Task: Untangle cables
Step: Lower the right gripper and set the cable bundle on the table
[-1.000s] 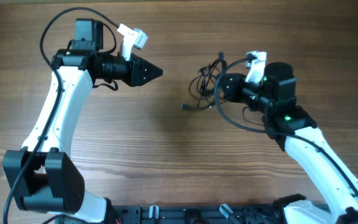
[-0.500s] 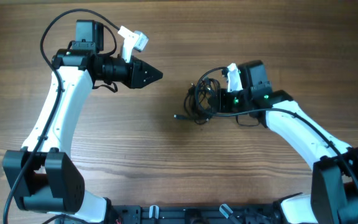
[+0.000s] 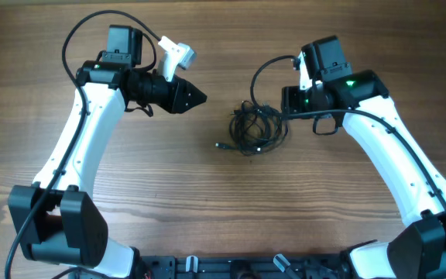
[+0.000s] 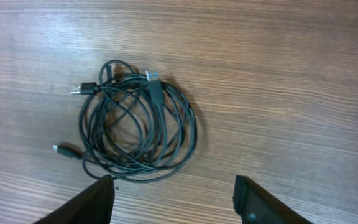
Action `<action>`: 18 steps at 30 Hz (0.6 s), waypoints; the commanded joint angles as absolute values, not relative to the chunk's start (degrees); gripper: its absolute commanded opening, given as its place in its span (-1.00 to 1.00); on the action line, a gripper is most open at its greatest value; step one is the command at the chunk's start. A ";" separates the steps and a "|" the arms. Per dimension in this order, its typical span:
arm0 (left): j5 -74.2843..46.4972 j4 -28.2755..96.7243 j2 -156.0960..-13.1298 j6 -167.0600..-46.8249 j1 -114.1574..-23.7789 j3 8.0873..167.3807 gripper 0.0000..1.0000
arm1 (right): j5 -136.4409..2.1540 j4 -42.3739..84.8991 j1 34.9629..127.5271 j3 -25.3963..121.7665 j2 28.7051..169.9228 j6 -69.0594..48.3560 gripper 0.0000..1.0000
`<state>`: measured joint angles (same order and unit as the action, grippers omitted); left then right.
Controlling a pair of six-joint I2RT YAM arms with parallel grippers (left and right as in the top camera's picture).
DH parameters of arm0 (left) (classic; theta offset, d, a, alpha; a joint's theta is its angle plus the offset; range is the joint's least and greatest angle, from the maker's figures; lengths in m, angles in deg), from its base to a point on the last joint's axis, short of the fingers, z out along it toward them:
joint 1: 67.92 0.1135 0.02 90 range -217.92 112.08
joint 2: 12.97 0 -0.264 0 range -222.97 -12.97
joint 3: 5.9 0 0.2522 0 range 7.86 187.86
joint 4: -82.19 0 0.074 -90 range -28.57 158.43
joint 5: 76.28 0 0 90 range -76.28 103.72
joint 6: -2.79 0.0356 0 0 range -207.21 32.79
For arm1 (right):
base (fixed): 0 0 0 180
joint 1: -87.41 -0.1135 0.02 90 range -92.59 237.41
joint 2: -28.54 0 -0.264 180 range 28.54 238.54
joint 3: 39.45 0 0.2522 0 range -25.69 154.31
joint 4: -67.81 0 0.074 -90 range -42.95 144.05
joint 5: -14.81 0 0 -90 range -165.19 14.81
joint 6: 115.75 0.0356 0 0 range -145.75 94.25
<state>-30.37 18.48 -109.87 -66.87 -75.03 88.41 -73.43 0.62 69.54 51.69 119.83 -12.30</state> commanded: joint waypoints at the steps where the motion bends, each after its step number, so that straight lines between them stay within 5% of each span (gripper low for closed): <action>1: -25.98 20.25 -108.86 -72.07 -74.51 88.48 -0.30 | -75.48 0.44 69.26 50.84 120.20 -10.42 -0.10; 3: -24.89 20.40 -108.86 -73.18 -74.51 88.48 -0.29 | -74.19 0.18 69.21 50.62 121.58 -10.26 -0.13; 5: -24.91 20.42 -108.86 -73.49 -74.51 88.48 -0.30 | -72.79 0.25 69.13 50.62 123.00 -10.26 0.08; 18: -24.93 19.83 -108.86 -73.56 -74.51 88.48 -0.31 | -74.04 8.86 62.72 50.62 138.73 -7.49 -0.15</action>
<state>-25.08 20.05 -109.87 -73.03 -74.92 88.41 -73.23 7.90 62.63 51.15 135.24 -9.65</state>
